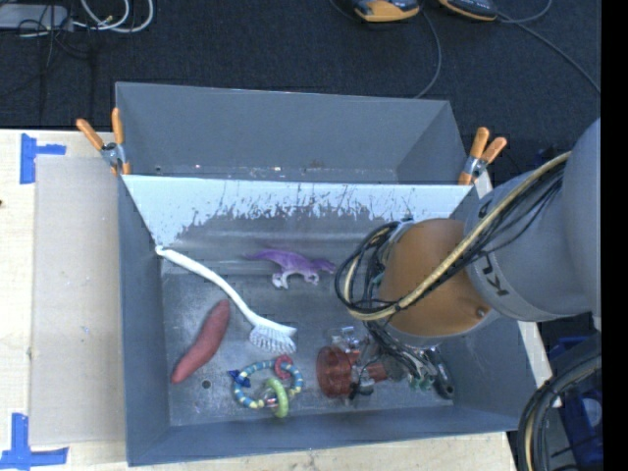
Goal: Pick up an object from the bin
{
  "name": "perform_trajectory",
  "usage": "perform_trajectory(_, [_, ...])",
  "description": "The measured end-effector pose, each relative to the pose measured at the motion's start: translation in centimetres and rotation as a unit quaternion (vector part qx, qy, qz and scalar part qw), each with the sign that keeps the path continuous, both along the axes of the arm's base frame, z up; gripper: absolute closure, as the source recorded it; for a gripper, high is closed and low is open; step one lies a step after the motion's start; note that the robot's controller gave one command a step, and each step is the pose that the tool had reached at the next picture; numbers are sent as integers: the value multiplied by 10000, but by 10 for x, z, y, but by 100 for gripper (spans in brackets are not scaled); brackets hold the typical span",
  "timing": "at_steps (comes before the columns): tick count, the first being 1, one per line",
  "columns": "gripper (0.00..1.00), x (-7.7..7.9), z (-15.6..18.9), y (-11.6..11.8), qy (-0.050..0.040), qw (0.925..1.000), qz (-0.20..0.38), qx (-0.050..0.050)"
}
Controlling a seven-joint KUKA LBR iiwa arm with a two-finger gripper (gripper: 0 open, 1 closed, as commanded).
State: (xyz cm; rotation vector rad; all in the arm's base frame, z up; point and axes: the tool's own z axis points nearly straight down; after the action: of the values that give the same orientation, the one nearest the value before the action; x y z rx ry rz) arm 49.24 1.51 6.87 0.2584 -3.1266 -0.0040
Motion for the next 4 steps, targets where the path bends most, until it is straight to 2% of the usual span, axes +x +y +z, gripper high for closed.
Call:
perform_trajectory(2, [100, -1, 5, 0, 24, 10000, 11, -1])
perform_trajectory(3, [100, 18, 78, -1, 3, 9968, 798, 8])
perform_trajectory(4, [100, 18, 78, -1, 3, 9968, 801, 8])
